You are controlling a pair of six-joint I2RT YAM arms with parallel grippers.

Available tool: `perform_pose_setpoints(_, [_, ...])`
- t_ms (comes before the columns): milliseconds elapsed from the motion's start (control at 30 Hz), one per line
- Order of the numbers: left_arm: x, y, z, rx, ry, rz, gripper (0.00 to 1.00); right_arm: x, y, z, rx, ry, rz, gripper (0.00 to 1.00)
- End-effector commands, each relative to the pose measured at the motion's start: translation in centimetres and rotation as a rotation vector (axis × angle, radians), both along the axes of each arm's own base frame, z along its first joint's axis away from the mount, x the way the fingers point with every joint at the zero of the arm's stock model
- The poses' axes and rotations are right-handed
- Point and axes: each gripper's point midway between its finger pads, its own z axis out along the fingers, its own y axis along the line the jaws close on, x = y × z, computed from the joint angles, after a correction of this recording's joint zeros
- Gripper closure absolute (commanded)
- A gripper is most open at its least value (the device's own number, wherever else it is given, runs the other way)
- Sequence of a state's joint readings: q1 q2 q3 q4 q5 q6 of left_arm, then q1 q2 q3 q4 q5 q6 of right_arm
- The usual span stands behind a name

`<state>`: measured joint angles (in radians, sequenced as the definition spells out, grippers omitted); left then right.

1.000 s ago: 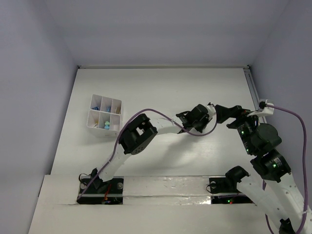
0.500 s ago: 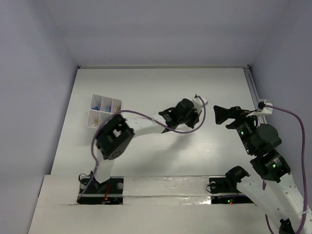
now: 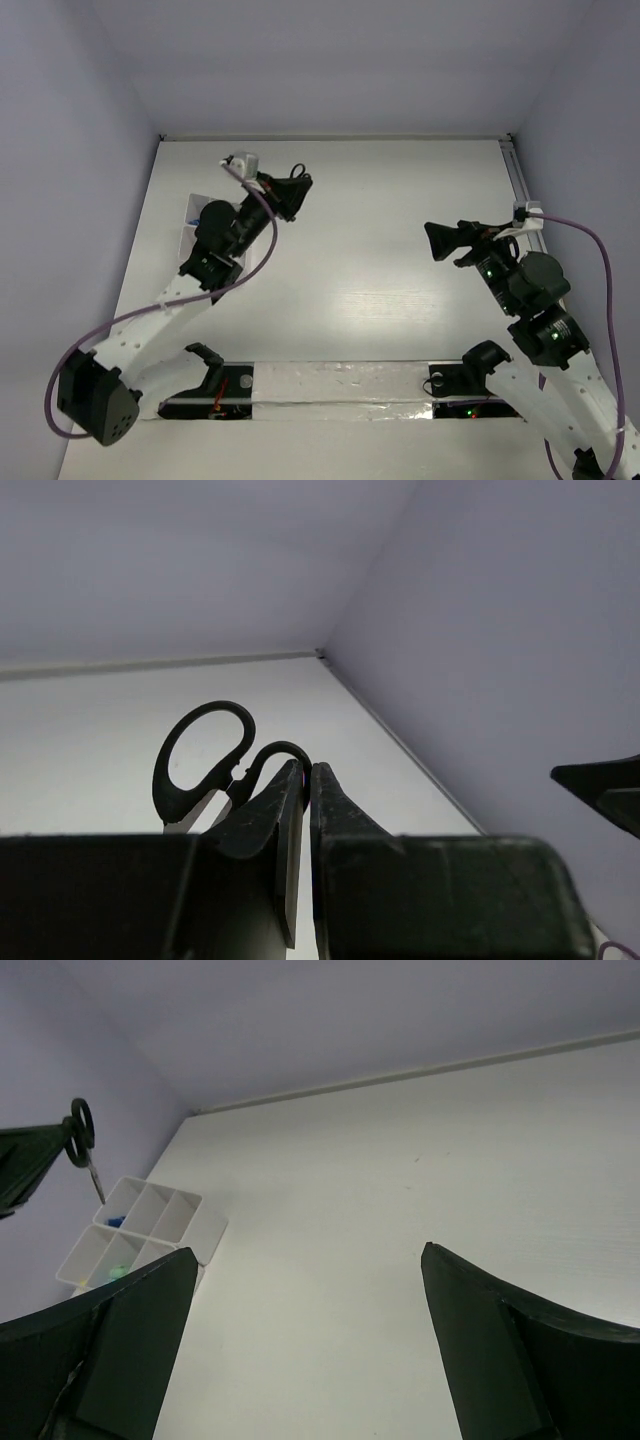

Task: Sort the stationery into containers
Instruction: Place the scissors in the storage box.

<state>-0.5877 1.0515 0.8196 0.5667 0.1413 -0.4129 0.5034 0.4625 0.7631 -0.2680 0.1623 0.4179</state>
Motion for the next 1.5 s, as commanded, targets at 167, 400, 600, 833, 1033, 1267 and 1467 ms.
perform_pose_setpoints(167, [-1.3, 7.0, -4.0, -0.156, 0.124, 0.131, 1.0, -0.3, 1.2, 0.8, 0.009, -0.042, 0.073, 0.0])
perform_pose_setpoints(400, [-1.2, 11.8, -7.6, -0.163, 0.175, 0.257, 1.0, -0.5, 1.6, 0.2, 0.01, -0.031, 0.097, 0.0])
perform_pose_setpoints(600, [0.1, 11.8, -9.4, -0.177, 0.183, 0.257, 1.0, -0.4, 2.4, 0.0, 0.018, -0.026, 0.135, 0.0])
perform_pose_setpoints(833, [1.6, 13.2, -10.5, -0.19, 0.192, 0.315, 1.0, -0.1, 2.6, -0.5, 0.014, -0.011, 0.132, 0.0])
perform_pose_setpoints(1033, [2.0, 14.7, -12.9, -0.178, 0.222, 0.376, 1.0, 0.2, 2.6, -0.9, 0.01, -0.001, 0.126, 0.0])
perform_pose_setpoints(1267, [2.5, 16.4, -14.8, -0.169, 0.242, 0.448, 1.0, 0.3, 2.7, -0.8, 0.02, -0.008, 0.126, 0.0])
perform_pose_setpoints(1467, [3.0, 17.1, -15.9, -0.16, 0.257, 0.475, 1.0, 0.5, 2.8, -1.1, 0.014, 0.001, 0.126, 0.0])
